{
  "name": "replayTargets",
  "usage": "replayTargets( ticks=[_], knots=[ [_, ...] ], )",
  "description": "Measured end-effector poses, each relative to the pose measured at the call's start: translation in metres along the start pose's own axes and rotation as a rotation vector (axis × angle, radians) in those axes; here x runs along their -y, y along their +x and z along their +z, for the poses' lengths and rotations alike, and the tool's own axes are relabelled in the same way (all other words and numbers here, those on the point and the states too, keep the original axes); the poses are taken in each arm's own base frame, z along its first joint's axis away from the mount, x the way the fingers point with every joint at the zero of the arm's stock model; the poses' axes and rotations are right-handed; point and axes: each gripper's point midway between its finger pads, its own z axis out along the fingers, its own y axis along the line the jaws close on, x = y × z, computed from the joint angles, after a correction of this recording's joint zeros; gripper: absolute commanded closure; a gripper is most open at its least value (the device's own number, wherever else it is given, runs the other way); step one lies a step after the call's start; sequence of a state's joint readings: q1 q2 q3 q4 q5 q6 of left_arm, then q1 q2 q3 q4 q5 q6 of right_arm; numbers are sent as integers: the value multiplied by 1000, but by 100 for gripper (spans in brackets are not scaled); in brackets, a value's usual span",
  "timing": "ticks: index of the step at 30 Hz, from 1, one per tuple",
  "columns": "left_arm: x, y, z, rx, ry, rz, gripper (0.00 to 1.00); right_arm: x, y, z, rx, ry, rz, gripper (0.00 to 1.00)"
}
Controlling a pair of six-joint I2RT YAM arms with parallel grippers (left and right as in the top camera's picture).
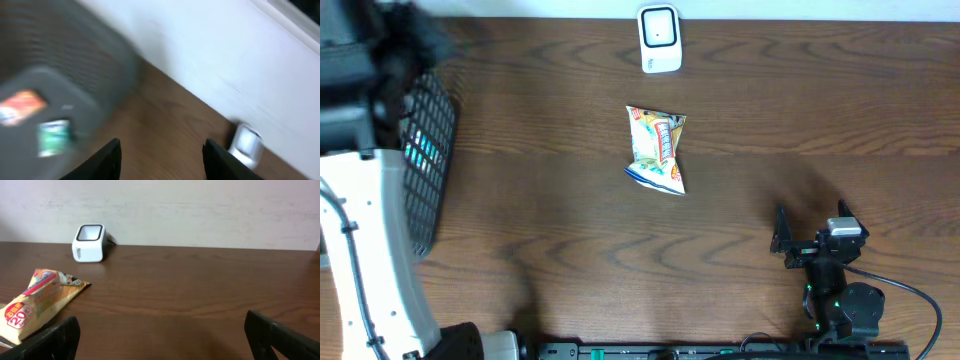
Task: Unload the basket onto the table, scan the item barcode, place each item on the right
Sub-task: 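Release the snack bag on the table in front of the scanner, then reach the left gripper into the basket and grasp a green wipes pack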
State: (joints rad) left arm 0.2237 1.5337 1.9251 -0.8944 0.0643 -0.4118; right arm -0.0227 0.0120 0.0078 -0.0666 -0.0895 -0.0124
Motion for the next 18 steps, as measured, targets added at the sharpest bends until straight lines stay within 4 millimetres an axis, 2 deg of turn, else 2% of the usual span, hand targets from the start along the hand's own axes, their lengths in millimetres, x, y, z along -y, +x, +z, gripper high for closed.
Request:
replayTargets(
  ticks=[5,8,11,13,14,18],
  knots=[
    [-79,-26,-8,48,-173,-109,24,0,0,0,0,0,0,1],
    [-118,-31,-13,55,-255,-165,24,0,0,0,0,0,0,1],
    [-151,-21,-14,20,-329,-206,24,0,0,0,0,0,0,1],
    [-171,-10,-7,-21,-370,-217,24,0,0,0,0,0,0,1],
    [-179,-4,-3,-39,-390,-224,21,0,0,0,0,0,0,1],
    [-219,31,16,-142,-515,-247,16,0,0,0,0,0,0,1]
  ],
)
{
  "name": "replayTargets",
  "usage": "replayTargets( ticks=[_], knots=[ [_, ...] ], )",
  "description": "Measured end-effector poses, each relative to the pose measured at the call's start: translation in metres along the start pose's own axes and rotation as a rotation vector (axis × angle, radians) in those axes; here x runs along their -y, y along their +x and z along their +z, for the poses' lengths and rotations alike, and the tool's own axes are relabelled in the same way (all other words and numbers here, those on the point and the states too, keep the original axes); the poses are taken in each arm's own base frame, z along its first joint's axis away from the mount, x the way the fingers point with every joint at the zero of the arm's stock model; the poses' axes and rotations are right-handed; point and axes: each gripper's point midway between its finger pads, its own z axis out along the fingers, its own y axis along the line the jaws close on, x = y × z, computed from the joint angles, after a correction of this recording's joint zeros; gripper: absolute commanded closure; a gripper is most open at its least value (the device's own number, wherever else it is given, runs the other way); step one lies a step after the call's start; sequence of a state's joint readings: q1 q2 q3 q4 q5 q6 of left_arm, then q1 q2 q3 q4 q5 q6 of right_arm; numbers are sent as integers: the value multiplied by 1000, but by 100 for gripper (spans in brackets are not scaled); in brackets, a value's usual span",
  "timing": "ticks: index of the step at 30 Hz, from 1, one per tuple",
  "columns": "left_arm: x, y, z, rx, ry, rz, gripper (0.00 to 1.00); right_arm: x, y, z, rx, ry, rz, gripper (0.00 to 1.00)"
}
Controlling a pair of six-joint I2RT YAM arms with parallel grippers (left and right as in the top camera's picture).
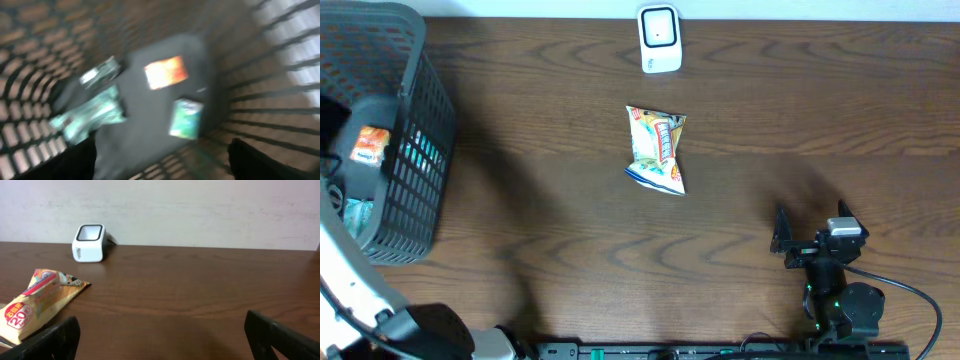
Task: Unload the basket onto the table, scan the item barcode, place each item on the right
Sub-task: 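Reach the left gripper into the basket and grasp a green wipes pack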
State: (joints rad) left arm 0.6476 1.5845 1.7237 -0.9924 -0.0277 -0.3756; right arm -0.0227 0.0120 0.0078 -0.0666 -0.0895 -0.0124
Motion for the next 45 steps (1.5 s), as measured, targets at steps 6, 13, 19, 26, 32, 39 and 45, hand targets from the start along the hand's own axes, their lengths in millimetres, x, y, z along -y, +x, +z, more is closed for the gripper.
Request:
replayTargets(
  ticks=[6,13,19,26,32,39,45],
  knots=[
    [-50,37,48,-106,-250,33,16,0,0,0,0,0,0,1],
    [-80,63,81,-215,-401,194,10,0,0,0,0,0,0,1],
    [-91,84,110,-345,-448,339,8,0,0,0,0,0,0,1],
    [-100,107,139,-464,-466,435,8,0,0,0,0,0,0,1],
    [-105,122,167,-527,-472,486,4,0,0,0,0,0,0,1],
    [-108,113,180,-486,-499,514,4,0,0,0,0,0,0,1],
    [-112,104,185,-448,-503,493,21,0,0,0,0,0,0,1]
  ],
)
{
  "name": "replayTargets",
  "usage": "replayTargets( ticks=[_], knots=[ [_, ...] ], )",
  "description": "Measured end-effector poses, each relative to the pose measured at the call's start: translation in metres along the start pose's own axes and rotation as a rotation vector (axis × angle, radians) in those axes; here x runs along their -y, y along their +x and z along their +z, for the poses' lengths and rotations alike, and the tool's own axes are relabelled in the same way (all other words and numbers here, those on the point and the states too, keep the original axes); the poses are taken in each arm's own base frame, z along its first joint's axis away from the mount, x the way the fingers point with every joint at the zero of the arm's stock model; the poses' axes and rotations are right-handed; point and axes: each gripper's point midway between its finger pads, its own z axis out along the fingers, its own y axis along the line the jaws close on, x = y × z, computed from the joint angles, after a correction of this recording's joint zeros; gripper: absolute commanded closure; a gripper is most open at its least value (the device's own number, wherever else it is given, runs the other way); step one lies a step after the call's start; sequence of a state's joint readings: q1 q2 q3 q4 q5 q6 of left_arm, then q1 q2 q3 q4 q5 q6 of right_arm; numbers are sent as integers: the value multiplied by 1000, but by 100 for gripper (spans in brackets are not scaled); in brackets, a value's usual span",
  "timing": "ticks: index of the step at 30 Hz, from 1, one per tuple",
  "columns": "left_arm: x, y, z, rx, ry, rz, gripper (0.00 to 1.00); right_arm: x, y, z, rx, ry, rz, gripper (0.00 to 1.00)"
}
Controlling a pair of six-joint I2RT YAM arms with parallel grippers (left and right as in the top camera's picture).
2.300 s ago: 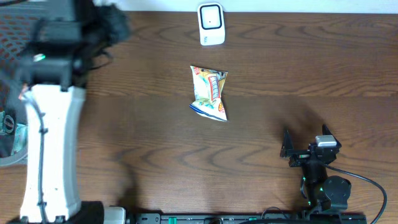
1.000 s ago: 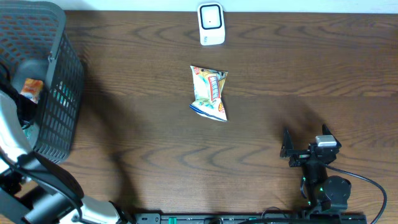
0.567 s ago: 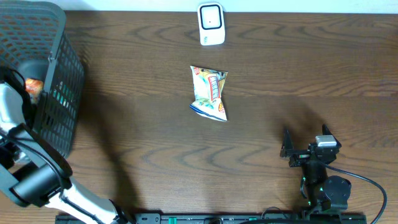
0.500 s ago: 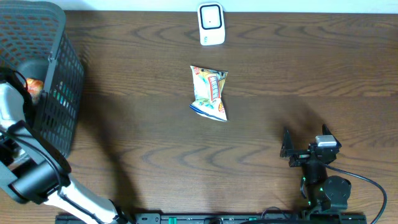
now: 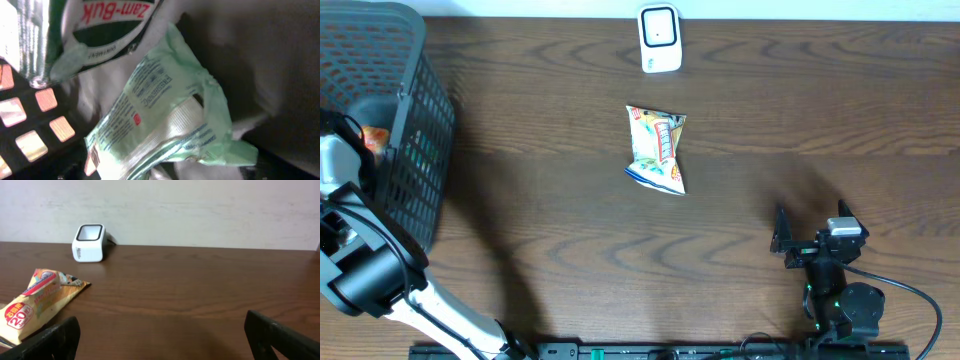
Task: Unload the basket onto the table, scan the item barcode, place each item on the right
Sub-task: 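Reach the left gripper into the basket and grasp a green wipes pack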
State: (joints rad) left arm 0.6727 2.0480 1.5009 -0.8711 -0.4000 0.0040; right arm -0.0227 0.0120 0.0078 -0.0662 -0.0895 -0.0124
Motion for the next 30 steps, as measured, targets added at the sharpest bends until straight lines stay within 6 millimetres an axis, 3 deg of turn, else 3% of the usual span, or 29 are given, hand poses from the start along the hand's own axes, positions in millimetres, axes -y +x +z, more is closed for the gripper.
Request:
replayTargets(
  ticks=[4,8,10,11,23,26,30],
  knots=[
    [-2,2,6,-15,16,-6,39,0,0,0,0,0,0,1],
    [-7,4,10,-31,32,-23,68,0,0,0,0,0,0,1],
    [-11,6,11,-38,26,-22,89,0,0,0,0,0,0,1],
    [-13,7,12,-42,22,-21,92,0,0,0,0,0,0,1],
    [-9,15,-2,-57,56,-67,93,0,0,0,0,0,0,1],
    [-5,9,-26,5,87,-86,93,0,0,0,0,0,0,1],
    [-2,-6,-85,174,175,-123,93,0,0,0,0,0,0,1]
  ],
)
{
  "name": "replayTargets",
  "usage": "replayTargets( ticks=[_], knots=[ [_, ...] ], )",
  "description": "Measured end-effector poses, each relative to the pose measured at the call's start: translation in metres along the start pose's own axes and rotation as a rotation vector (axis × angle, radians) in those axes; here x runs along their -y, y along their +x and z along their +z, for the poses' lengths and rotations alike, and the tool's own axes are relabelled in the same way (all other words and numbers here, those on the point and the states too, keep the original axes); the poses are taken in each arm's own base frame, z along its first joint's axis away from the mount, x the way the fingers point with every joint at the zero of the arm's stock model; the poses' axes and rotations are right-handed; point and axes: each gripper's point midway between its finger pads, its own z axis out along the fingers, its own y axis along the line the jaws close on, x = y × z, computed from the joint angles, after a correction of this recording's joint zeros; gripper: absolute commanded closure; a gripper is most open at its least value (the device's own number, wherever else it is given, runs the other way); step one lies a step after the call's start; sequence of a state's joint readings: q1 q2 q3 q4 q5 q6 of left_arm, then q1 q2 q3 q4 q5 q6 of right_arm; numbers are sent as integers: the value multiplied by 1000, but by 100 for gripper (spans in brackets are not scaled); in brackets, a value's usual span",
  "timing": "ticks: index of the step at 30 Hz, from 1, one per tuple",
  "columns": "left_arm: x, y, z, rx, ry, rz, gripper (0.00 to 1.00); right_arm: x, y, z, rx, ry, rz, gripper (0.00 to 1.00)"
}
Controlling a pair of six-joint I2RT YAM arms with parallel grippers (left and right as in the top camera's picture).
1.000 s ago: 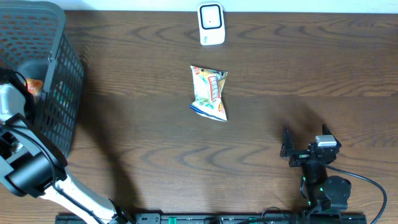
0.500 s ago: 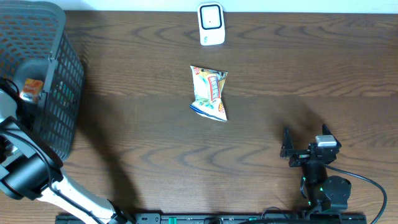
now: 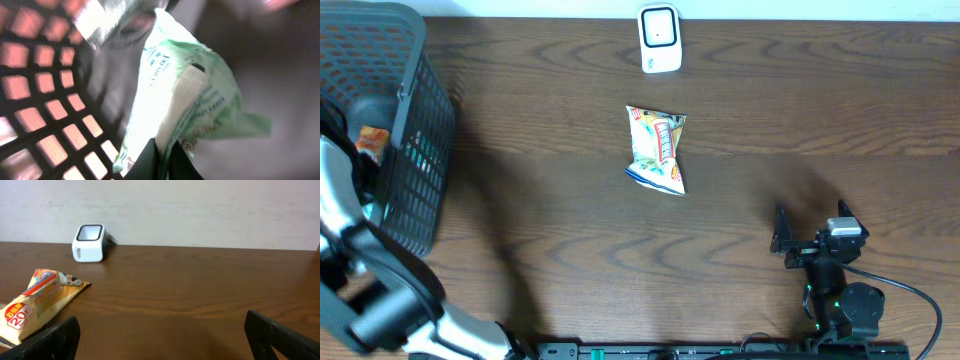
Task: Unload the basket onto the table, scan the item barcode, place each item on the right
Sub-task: 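Reach the left gripper into the basket and grasp a green wipes pack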
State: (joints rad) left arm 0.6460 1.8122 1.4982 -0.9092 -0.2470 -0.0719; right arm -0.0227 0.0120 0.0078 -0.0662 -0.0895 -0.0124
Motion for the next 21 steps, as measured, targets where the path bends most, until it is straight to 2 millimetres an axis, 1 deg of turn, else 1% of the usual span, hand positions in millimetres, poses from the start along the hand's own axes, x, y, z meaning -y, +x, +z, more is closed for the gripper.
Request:
replayTargets(
  ticks=[6,9,12,14,16,17,18,19,20,21],
  knots=[
    [39,-39,-105,331,316,-31,93,0,0,0,-1,0,0,1],
    [52,-54,-159,483,470,-84,93,0,0,0,0,0,0,1],
    [54,-59,-205,585,588,-169,93,0,0,0,0,0,0,1],
    [51,-60,-235,644,666,-228,92,0,0,0,0,0,0,1],
    [47,-57,-258,681,720,-271,93,0,0,0,0,0,0,1],
    [45,-55,-266,694,738,-286,91,0,0,0,0,0,0,1],
    [43,-53,-272,703,750,-293,75,0,0,0,0,0,0,1],
    [42,-51,-276,710,753,-293,56,0,0,0,0,0,0,1],
    [41,-49,-277,708,753,-292,42,0,0,0,0,0,0,1],
    [41,-47,-275,698,750,-294,36,0,0,0,0,0,0,1]
  ],
)
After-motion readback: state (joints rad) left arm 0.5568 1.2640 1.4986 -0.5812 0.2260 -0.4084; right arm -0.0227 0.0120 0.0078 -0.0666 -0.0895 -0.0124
